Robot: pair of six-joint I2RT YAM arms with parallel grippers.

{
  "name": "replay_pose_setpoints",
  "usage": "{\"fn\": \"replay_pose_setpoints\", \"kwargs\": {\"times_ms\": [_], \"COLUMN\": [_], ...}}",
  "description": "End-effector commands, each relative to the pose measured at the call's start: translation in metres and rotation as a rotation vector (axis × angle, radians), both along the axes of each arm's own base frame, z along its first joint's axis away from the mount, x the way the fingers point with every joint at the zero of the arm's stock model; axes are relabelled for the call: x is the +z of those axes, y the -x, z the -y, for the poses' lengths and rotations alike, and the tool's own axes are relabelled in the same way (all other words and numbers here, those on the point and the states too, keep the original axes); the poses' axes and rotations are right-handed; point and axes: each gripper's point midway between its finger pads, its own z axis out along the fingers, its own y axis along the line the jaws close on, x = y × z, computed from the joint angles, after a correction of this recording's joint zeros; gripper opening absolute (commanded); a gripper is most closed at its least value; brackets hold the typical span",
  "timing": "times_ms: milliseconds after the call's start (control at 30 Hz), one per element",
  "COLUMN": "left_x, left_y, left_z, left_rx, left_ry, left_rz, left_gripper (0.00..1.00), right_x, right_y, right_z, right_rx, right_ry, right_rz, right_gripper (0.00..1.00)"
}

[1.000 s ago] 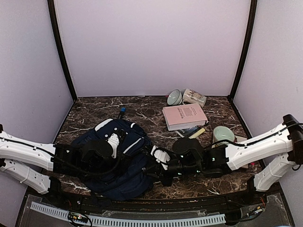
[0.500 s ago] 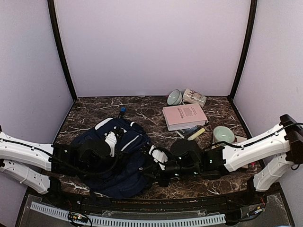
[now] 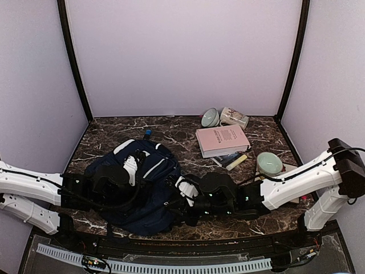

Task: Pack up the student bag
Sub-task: Unzip the largest pocket of the student bag.

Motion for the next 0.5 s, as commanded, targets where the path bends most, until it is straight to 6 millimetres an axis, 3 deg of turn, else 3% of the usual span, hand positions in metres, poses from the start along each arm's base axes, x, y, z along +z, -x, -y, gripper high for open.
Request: {"fn": "replay_pose_setpoints", "kwargs": {"times_ms": [0, 100, 467], "left_x": [0.025, 0.026, 0.042], "left_y": [-0.007, -0.007, -0.013], "left_z": [-0.001, 0.003, 0.021], "left_rx": [0.029, 0.017, -0.018], "left_ry": [0.134, 0.149, 0.168], "left_rz": [0.046, 0.043, 0.072], "left_gripper": [0.01, 0.01, 0.01], "right_x": [0.011, 0.009, 0.035], "right_y": [-0.015, -0.005, 0.072], "right_z": [0.008, 0.003, -0.042], "right_rx": [-0.07, -0.018, 0.282], "right_ry": [-0.035, -0.025, -0.11], "right_rz": [-0.009, -0.041, -0.148], "right_gripper": [0.0, 0.0, 0.0]}}
